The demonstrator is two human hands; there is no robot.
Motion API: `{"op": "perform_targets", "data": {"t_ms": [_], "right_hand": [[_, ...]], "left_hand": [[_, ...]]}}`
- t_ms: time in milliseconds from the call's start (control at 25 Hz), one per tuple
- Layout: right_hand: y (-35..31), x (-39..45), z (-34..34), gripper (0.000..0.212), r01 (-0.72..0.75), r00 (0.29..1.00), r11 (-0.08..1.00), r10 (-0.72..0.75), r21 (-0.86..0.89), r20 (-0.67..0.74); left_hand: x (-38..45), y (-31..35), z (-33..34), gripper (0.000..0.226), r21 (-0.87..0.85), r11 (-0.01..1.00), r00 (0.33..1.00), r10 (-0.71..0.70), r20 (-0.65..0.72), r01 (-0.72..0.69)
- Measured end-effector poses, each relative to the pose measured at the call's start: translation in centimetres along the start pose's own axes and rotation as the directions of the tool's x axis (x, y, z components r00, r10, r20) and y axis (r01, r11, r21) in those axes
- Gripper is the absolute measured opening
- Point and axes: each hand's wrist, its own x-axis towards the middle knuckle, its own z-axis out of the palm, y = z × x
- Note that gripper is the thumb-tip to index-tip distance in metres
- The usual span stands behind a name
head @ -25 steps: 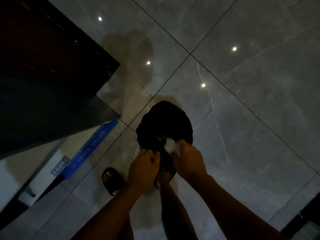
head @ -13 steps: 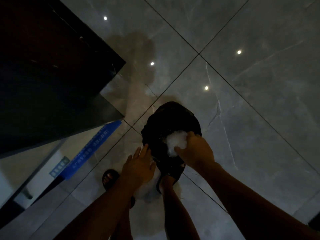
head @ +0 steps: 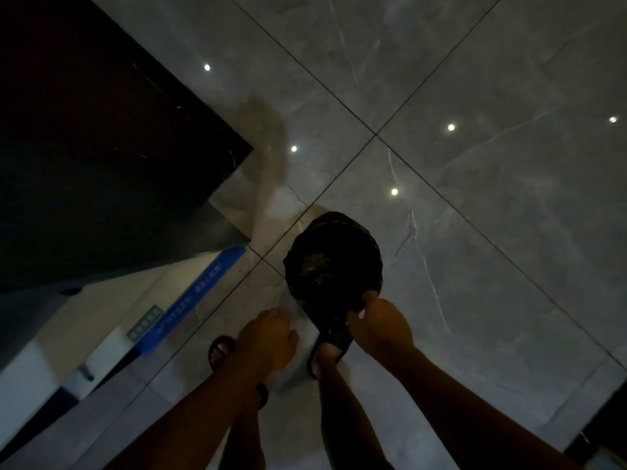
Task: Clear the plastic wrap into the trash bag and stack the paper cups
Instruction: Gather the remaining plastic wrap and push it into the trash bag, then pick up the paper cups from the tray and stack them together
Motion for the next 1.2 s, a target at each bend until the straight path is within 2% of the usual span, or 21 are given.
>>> {"op": "perform_targets", "data": {"t_ms": [160, 280, 360, 520, 640, 760, 880, 960, 1000, 1040, 1080, 1120, 1160, 1200], "right_hand": [[0.7, -5.6, 0.6, 0.046, -0.054, 0.996, 0.994, 0.061, -0.094, 0.068], [-0.3, -9.6, 1.5, 0.052, -0.043, 0.99, 0.998, 0.049, -0.046, 0.133], [-1.4, -12.6, 2.1, 0.046, -0.03, 0.989, 0.999, 0.034, -0.026, 0.145], [-3.3, -18.2, 3.1, 0.028, -0.04, 0.982, 0.999, 0.041, -0.006, 0.185], [-4.7, -22.5, 3.5, 0.025, -0.063, 0.989, 0.996, 0.053, 0.069, 0.135], [-7.0, -27.5, 4.3, 0.03, 0.009, 0.996, 0.997, -0.016, 0.077, 0.083], [-9.0, -32.1, 5.2, 0.033, 0.102, 0.987, 0.995, -0.103, 0.014, 0.12], [-9.4, -35.0, 5.7, 0.036, 0.186, 0.971, 0.98, -0.174, -0.062, 0.161], [-9.3, -36.2, 5.9, 0.037, 0.226, 0.963, 0.969, -0.207, -0.102, 0.173], [-9.1, -37.3, 5.9, 0.037, 0.252, 0.956, 0.958, -0.224, -0.139, 0.187], [-8.8, -38.2, 5.9, 0.037, 0.273, 0.95, 0.946, -0.237, -0.175, 0.202], [-8.4, -38.9, 5.9, 0.038, 0.292, 0.945, 0.931, -0.244, -0.22, 0.22], [-7.9, -39.4, 5.7, 0.038, 0.317, 0.937, 0.909, -0.255, -0.27, 0.241], [-7.4, -39.6, 5.6, 0.04, 0.336, 0.93, 0.887, -0.259, -0.315, 0.261]], "left_hand": [[-5.0, -2.2, -0.4, 0.035, -0.029, 0.998, 0.999, -0.046, 0.018, 0.047], [-8.8, -4.9, 0.3, 0.031, -0.1, 0.989, 0.993, -0.109, 0.046, 0.113], [-11.9, -7.0, 1.2, 0.032, -0.158, 0.975, 0.988, -0.149, 0.037, 0.153], [-18.6, -11.2, 2.9, 0.038, -0.155, 0.974, 0.986, -0.163, 0.021, 0.164], [-24.0, -14.0, 3.7, 0.033, -0.174, 0.976, 0.991, -0.131, 0.022, 0.132], [-29.9, -16.6, 4.4, 0.032, -0.216, 0.963, 0.987, -0.161, 0.014, 0.16], [-35.0, -18.9, 5.2, 0.031, -0.28, 0.941, 0.979, -0.205, -0.016, 0.193], [-39.0, -19.8, 5.7, 0.023, -0.413, 0.877, 0.959, -0.28, -0.029, 0.244], [-40.9, -20.1, 6.1, 0.018, -0.45, 0.864, 0.968, -0.25, 0.007, 0.227], [-42.4, -20.6, 7.0, 0.02, -0.472, 0.866, 0.977, -0.211, -0.041, 0.167], [-43.6, -20.7, 7.9, 0.019, -0.501, 0.851, 0.966, -0.237, -0.099, 0.158], [-45.3, -19.9, 8.3, 0.013, -0.568, 0.793, 0.941, -0.326, -0.092, 0.22], [-46.4, -19.3, 9.2, 0.017, -0.653, 0.723, 0.889, -0.426, -0.168, 0.223], [-47.1, -18.7, 10.7, 0.023, -0.689, 0.691, 0.864, -0.465, -0.192, 0.219]]}}
